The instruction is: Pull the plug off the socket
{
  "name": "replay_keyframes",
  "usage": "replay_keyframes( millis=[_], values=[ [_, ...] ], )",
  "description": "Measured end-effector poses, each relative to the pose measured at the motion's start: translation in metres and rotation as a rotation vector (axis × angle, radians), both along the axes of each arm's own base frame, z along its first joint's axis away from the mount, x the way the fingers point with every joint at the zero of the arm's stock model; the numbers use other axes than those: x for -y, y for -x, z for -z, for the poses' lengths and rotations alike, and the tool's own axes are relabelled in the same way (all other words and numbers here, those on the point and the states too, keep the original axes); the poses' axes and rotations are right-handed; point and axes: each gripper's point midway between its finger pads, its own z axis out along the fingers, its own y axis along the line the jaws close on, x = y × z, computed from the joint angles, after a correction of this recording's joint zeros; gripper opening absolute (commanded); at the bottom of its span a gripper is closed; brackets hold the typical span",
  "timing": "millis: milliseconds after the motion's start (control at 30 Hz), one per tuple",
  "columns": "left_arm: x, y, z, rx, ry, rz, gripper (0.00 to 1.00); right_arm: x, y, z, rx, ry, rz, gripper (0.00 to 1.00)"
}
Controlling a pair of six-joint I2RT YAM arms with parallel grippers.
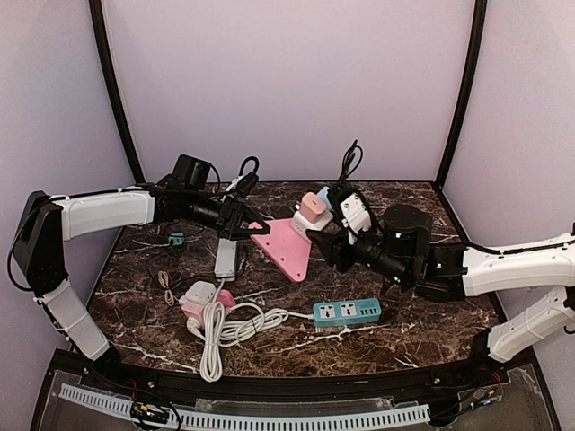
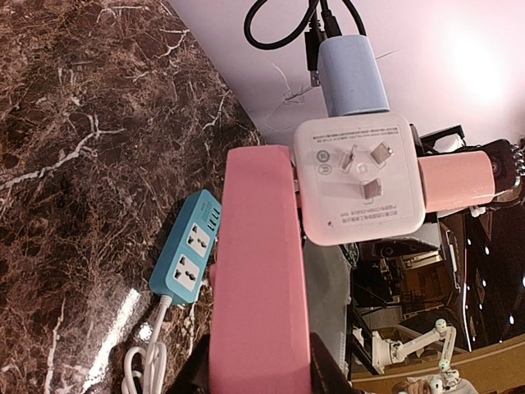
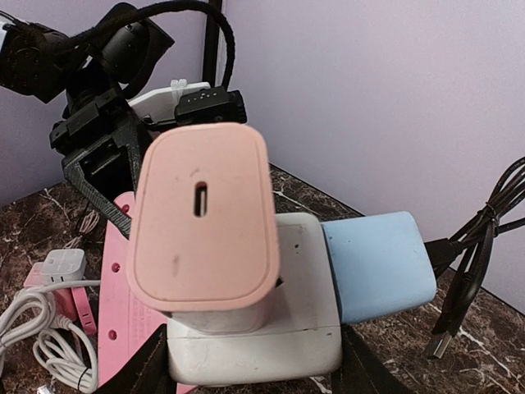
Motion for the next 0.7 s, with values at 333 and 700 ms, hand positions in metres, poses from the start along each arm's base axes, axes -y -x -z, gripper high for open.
replay_keyframes(
  millis=[333, 700],
  values=[
    [-0.0012, 0.0014, -0.0001, -0.007, 0.002, 0.008, 0.01, -0.0044, 0.0052, -0.0006, 0.074, 0.057, 0.028, 0.00],
    [-0.0016, 0.0003, 0.0014, -0.011, 0.002, 0.010, 0.01, -0.0043, 0.0031, 0.0003, 0.079, 0.064, 0.049, 0.00]
  ],
)
